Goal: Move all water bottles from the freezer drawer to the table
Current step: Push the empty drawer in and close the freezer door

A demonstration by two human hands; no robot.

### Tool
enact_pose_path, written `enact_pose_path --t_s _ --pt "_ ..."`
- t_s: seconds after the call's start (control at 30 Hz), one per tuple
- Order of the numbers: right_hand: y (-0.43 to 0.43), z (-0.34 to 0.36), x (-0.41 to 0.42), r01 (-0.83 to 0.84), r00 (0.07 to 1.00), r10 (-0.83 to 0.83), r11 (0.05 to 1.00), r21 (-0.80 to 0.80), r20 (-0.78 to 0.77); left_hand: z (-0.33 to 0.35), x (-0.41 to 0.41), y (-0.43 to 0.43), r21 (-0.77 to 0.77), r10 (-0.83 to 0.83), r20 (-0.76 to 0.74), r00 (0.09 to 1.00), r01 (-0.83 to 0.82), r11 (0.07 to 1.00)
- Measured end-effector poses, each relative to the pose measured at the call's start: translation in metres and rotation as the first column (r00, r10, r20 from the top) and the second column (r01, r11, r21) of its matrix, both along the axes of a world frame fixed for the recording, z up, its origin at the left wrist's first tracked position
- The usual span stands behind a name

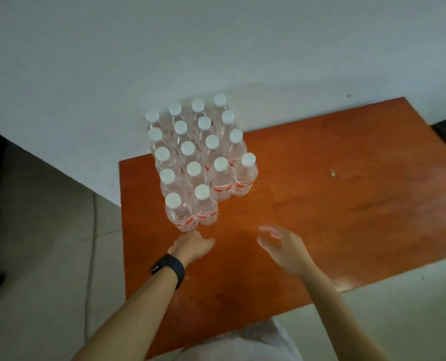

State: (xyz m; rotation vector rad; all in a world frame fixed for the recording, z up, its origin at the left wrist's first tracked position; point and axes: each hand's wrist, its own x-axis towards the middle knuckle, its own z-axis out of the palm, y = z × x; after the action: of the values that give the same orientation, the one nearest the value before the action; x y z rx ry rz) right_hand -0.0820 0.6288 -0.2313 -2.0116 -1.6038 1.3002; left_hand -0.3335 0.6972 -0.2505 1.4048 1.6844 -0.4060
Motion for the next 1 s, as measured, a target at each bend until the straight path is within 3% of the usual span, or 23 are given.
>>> enact_pose_path --t_s 0.1,0.23,0.33,0.43,0.53,0.63,0.83,1.0 --pt "-0.046 0.026 0.051 0.137 0.988 -0.14 0.989 0.056 0.064 0.009 0.057 -0.011 -0.004 -0.197 0.089 0.976 0.198 0.98" --pt "-0.122 0.053 0.122 0.369 0.906 -0.396 0.912 0.18 0.151 0.039 0.171 -0.038 0.203 -0.541 0.114 0.833 0.514 0.834" --pt "-0.194 0.073 0.178 0.514 0.811 -0.558 0.823 0.241 0.178 0.068 0.273 -0.079 0.395 -0.721 0.079 0.688 0.643 0.657" --pt "-0.276 0.093 0.232 0.62 0.695 -0.695 0.71 0.335 0.186 0.098 0.377 -0.137 0.556 -0.873 0.004 0.487 0.725 0.407" --pt "-0.361 0.113 0.285 0.693 0.553 -0.806 0.586 0.421 0.212 0.127 0.469 -0.206 0.681 -0.949 -0.044 0.311 0.704 0.2" --pt "-0.444 0.132 0.329 0.747 0.402 -0.889 0.457 0.483 0.22 0.152 0.543 -0.278 0.746 -0.984 -0.041 0.171 0.66 0.084" --pt "-0.573 0.158 0.393 0.764 0.133 -0.969 0.233 0.601 0.207 0.183 0.655 -0.403 0.824 -0.995 -0.057 -0.078 0.559 -0.091" --pt "-0.648 0.161 0.441 0.762 -0.017 -0.983 0.107 0.639 0.185 0.186 0.74 -0.486 0.856 -0.971 -0.016 -0.24 0.498 -0.137"
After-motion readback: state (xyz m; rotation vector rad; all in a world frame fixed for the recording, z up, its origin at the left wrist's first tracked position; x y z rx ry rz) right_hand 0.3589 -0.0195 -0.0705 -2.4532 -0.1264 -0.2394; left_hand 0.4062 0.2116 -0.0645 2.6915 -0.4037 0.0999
